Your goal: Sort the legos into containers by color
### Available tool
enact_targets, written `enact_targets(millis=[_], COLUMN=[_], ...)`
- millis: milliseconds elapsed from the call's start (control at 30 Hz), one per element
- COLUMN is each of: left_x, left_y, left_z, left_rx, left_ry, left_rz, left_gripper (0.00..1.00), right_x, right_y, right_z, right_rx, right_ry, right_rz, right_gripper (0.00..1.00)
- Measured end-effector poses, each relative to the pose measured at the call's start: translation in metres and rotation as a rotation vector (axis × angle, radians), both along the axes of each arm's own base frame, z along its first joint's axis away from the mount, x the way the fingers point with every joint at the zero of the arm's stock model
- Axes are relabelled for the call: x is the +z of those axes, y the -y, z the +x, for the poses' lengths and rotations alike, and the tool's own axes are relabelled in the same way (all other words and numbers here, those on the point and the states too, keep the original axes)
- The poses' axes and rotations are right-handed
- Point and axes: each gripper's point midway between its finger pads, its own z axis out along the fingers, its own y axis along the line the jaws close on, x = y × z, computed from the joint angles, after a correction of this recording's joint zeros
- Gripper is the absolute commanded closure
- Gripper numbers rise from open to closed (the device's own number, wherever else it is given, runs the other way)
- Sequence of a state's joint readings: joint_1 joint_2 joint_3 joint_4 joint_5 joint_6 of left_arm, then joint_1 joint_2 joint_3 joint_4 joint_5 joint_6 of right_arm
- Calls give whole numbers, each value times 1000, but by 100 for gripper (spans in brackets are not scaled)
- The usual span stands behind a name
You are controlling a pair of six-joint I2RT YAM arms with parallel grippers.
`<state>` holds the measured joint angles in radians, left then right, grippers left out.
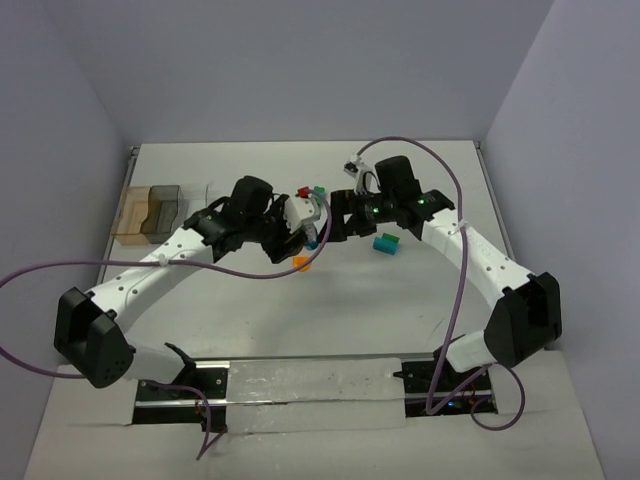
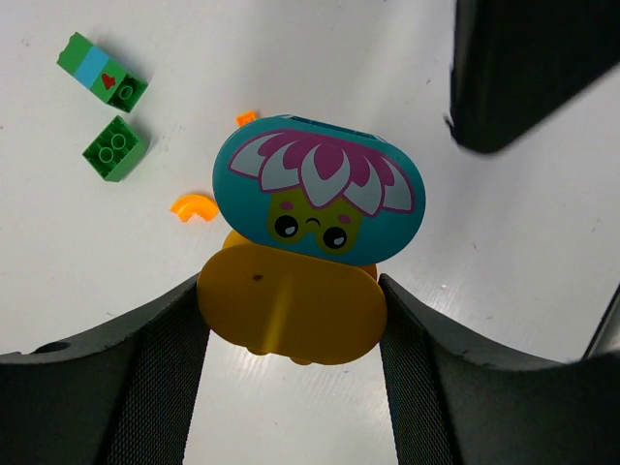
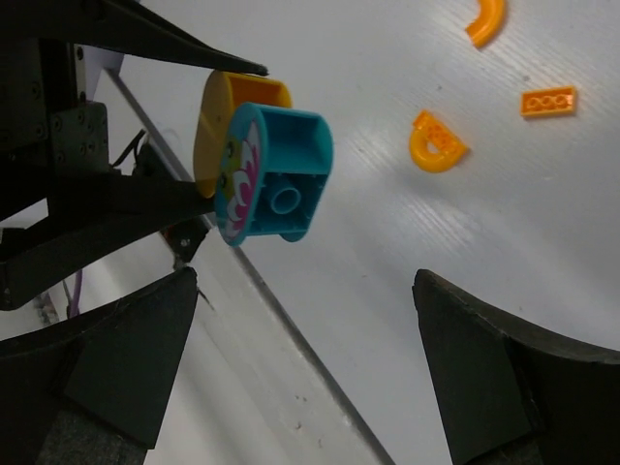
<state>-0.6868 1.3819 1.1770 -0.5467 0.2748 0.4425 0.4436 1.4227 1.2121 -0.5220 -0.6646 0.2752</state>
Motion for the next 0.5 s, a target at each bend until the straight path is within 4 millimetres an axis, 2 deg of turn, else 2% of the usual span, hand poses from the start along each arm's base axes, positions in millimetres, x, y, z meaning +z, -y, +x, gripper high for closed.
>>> enact_targets(millis=[167, 333, 500], left_x=[7, 13, 18], left_y=[2, 3, 3], left_z=[-4, -8, -10], left_rx=[19, 23, 25], left_ry=[-15, -15, -18], left_rz=[-30, -51, -69], left_gripper=[100, 100, 100], right_x=[6, 3, 6], right_y=[-14, -25, -37], right_z=[-9, -8, -5], right_rx=[45, 71, 101], right_ry=[-20, -81, -145], right_rz=[48, 94, 139], right_gripper=[0, 1, 18])
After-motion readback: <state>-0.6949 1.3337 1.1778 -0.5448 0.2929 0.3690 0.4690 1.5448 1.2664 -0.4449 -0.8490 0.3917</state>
